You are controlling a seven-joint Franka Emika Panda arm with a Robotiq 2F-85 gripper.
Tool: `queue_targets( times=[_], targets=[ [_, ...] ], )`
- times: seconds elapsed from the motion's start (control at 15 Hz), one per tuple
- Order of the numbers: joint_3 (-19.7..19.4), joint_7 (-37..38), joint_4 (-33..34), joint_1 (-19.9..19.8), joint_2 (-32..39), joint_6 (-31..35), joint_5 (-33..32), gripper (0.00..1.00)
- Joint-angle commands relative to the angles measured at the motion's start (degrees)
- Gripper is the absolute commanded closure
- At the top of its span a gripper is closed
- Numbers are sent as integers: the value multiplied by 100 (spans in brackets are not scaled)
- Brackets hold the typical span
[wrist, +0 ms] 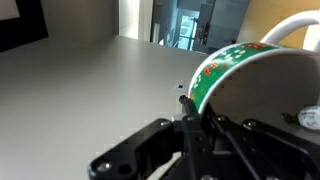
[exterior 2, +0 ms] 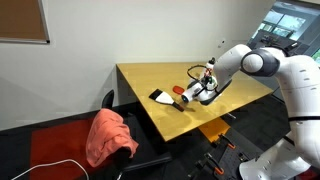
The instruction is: Open the Tupperware, pour the sweets into it, then close the kid
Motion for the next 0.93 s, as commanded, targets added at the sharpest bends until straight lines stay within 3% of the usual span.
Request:
queue_targets(
  times=[0.0,0.6,0.87],
  targets=[
    [20,8,190,-24,66,-352,-50,98],
    [16,39,351,14,152,-577,-50,98],
    [110,52,95,-83,-213,-248,-8,98]
  ],
)
